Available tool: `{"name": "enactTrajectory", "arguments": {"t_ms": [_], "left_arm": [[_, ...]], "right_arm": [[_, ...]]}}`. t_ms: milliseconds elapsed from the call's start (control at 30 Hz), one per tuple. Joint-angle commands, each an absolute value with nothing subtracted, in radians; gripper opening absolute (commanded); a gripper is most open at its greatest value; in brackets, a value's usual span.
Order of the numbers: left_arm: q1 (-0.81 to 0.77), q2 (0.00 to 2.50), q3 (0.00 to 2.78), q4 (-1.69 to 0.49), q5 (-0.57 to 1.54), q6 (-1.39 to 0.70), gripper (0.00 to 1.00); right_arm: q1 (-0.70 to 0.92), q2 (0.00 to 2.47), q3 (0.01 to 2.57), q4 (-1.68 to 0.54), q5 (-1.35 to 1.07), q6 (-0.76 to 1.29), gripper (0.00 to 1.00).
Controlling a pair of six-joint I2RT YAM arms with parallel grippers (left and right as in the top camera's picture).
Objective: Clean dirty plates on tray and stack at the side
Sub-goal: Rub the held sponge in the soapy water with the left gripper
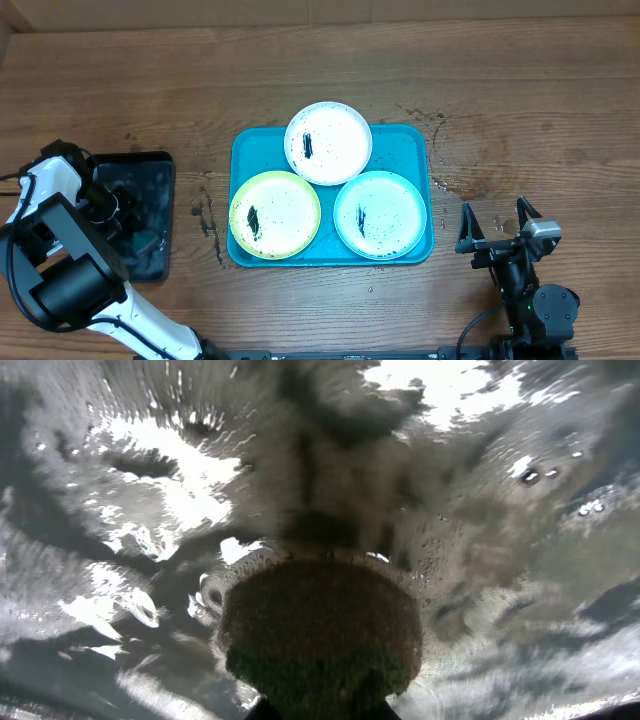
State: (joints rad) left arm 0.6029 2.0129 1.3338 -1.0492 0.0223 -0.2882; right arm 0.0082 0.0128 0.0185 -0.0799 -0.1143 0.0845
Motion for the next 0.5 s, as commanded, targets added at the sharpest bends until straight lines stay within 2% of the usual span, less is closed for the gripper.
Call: {"name": "enactTrajectory", "arguments": {"t_ms": [0, 267, 467], "left_arm": [[0.602, 1.982, 1.428, -1.096, 0.033, -0.291, 0.04], [0.602, 1.780, 1.482, -1.036, 0.139, -0.292, 0.04], [0.602, 1.814, 1.435, -0.950, 0.126, -0.292, 0.04]], "right_arm": [[0.013, 0.006, 0.008, -0.076, -0.105, 0.081, 1.00], [0.013, 0.006, 0.008, -0.076, -0.105, 0.081, 1.00], [0.013, 0.006, 0.008, -0.076, -0.105, 0.081, 1.00]]}}
